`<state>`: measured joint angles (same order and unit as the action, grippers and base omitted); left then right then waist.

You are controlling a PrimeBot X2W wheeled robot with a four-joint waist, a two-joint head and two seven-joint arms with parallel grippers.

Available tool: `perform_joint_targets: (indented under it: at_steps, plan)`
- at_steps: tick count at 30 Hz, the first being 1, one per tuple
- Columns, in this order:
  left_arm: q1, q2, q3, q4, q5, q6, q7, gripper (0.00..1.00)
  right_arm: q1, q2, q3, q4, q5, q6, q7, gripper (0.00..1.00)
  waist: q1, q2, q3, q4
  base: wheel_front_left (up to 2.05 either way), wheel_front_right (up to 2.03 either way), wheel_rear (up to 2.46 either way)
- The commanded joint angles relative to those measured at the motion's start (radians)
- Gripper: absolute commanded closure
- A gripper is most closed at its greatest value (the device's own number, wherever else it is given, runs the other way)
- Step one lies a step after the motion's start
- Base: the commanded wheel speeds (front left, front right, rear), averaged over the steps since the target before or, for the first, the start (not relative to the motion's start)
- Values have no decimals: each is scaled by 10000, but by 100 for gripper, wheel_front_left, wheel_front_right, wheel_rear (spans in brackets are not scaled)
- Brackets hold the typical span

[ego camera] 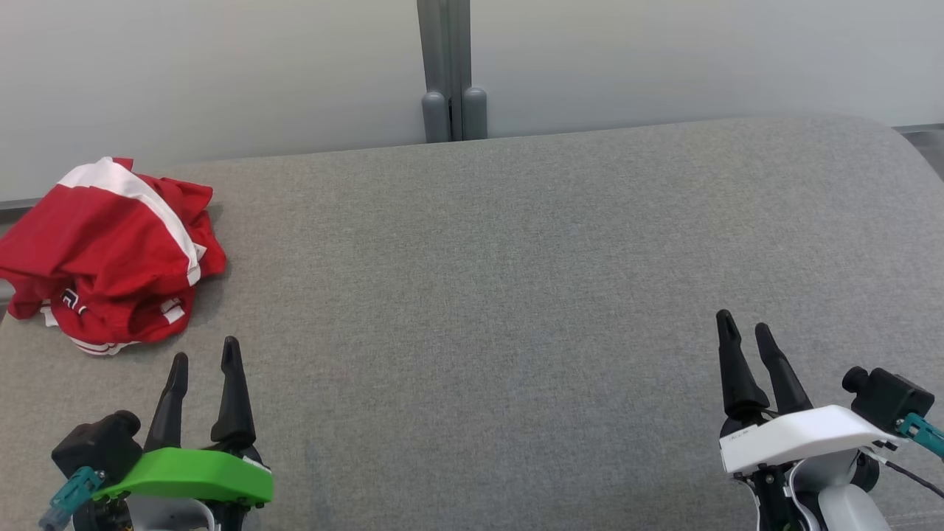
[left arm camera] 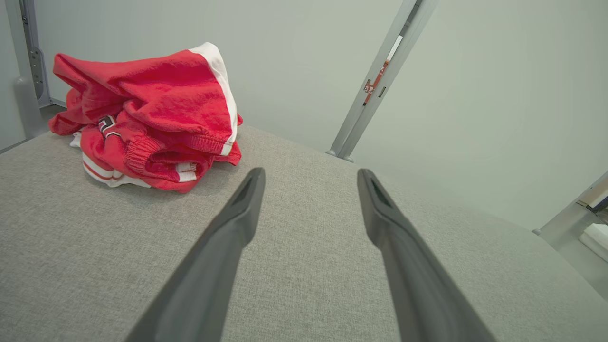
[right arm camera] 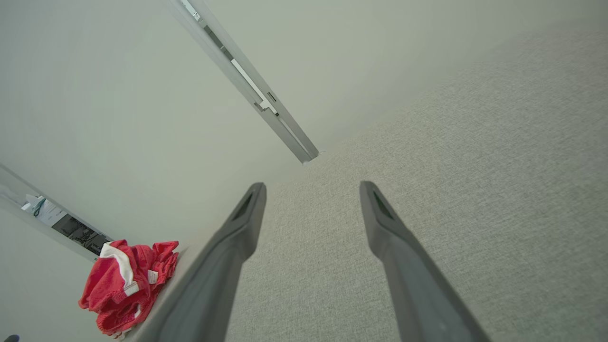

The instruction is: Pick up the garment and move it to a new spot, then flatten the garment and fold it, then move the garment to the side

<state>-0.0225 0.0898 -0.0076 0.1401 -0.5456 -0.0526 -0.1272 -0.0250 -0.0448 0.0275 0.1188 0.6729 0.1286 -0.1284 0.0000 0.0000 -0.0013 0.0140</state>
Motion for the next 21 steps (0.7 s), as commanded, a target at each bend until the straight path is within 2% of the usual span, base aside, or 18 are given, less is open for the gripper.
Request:
perform_joint_targets:
  at_steps: [1, 21]
  plan:
    - [-17, 134, -53, -133, 338, 68, -117, 0, -3, -58, 40, -143, -347, 28, -112, 0, 0, 0, -3, 8, 0, 0, 0]
    - [7, 310, -319, 56, 2098, 314, -546, 0, 184, -63, 10, -453, -2639, 30, -379, 0, 0, 0, -101, 80, 0, 0, 0]
